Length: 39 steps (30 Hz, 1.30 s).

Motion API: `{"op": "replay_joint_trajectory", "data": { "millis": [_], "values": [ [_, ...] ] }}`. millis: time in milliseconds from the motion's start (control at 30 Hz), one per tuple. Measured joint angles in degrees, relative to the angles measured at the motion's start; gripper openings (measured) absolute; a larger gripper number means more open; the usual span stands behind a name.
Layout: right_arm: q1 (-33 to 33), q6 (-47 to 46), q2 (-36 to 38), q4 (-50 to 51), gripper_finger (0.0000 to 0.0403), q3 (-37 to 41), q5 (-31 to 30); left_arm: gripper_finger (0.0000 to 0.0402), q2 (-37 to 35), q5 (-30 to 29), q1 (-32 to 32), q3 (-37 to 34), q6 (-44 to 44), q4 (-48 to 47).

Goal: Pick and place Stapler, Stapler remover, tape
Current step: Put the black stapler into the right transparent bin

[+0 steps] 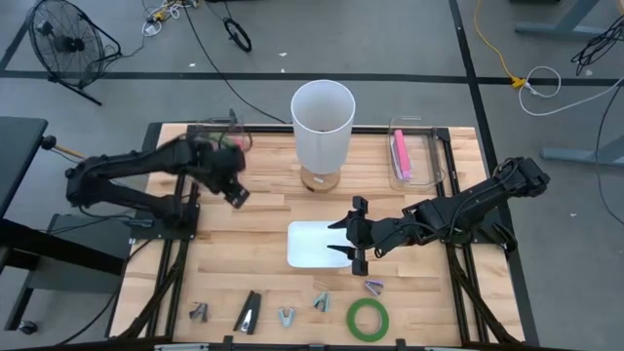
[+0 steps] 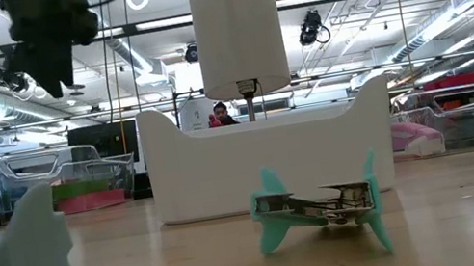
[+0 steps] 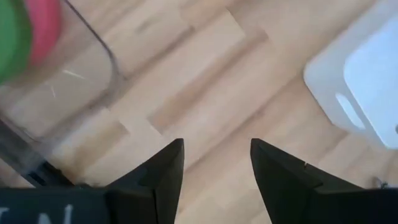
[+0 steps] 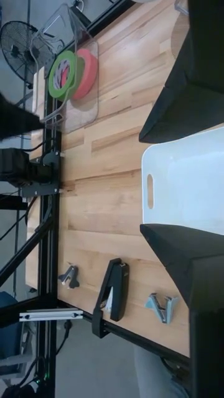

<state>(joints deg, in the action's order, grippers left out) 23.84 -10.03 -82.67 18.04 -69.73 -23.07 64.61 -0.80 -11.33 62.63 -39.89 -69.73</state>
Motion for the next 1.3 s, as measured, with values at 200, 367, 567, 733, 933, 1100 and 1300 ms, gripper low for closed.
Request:
{"op": "replay_joint_trajectory", "data": {
  "millis": [200,367,567,733,933,1100,1300],
  "values": [
    [0.0,-0.3,0.0,0.4,0.0223,0.0,0.0,0.019,1.5,-3.2,17.9,0.0,-16.3,0.7],
    [0.0,0.4,0.0,1.1,0.0223,0.0,0.0,0.019,4.0,-4.5,32.4,0.0,-30.3,3.1],
    [0.0,1.1,0.0,1.4,0.0223,0.0,0.0,0.019,11.1,-7.2,48.0,0.0,-45.8,10.7],
    [0.0,2.0,0.0,1.3,0.0223,0.0,0.0,0.019,19.6,-6.9,56.1,0.0,-54.2,20.5],
    [-0.8,3.3,0.0,0.2,0.0223,0.0,0.0,0.019,28.3,-3.5,59.8,0.0,-58.1,31.9],
    [-1.4,3.9,0.0,0.1,0.0223,0.0,0.0,0.019,32.5,-0.4,61.1,0.0,-61.3,35.8],
    [-1.6,4.1,0.0,0.0,0.0223,0.0,0.0,0.019,33.7,0.6,61.1,0.0,-62.0,35.3]
  ]
}}
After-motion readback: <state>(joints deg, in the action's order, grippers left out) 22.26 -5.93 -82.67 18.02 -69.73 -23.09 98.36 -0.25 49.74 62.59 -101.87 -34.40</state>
